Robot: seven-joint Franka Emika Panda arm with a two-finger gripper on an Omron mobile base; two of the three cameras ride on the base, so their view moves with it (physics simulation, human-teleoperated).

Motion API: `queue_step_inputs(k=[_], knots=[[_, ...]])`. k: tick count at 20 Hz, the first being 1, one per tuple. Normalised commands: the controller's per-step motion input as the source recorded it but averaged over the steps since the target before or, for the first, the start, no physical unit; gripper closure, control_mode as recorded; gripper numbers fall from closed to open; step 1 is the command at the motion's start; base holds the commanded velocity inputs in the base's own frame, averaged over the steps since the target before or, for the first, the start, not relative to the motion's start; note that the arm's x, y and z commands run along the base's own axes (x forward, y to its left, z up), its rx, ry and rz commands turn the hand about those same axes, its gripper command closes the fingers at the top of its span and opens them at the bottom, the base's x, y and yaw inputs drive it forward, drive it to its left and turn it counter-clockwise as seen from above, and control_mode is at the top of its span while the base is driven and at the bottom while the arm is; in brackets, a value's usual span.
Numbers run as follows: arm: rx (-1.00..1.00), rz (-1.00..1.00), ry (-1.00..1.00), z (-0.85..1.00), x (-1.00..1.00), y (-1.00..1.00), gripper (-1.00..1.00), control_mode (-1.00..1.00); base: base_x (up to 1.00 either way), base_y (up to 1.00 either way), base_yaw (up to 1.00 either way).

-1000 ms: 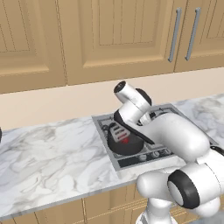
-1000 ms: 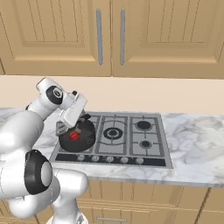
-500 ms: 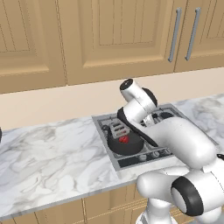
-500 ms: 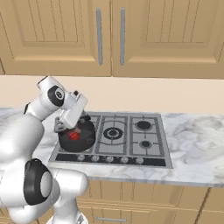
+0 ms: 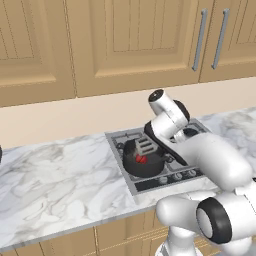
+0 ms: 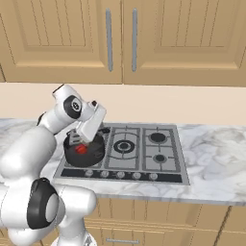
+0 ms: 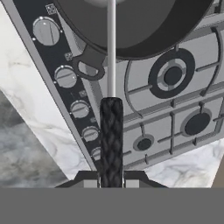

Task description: Put the garlic and bell pepper in the pot. Retrieve the spatula and lightly stir the vegetables in the pot.

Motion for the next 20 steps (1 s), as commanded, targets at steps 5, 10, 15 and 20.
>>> queue_step_inputs(k=[5,10,15,20], knots=[[-0.01,-0.10,0.04,-0.25,0.48,0.03,1.00,-1.00,0.00,0.00,0.00],[0.00,-0.16,0.02,-0.46,0.46,0.00,1.00,-1.00,0.00,0.00,0.00],[0.00,-0.11,0.02,-0.36,0.04,0.00,1.00,-1.00,0.00,0.00,0.00],[0.00,-0.01,0.01,-0.13,-0.11,0.00,1.00,-1.00,0.00,0.00,0.00]])
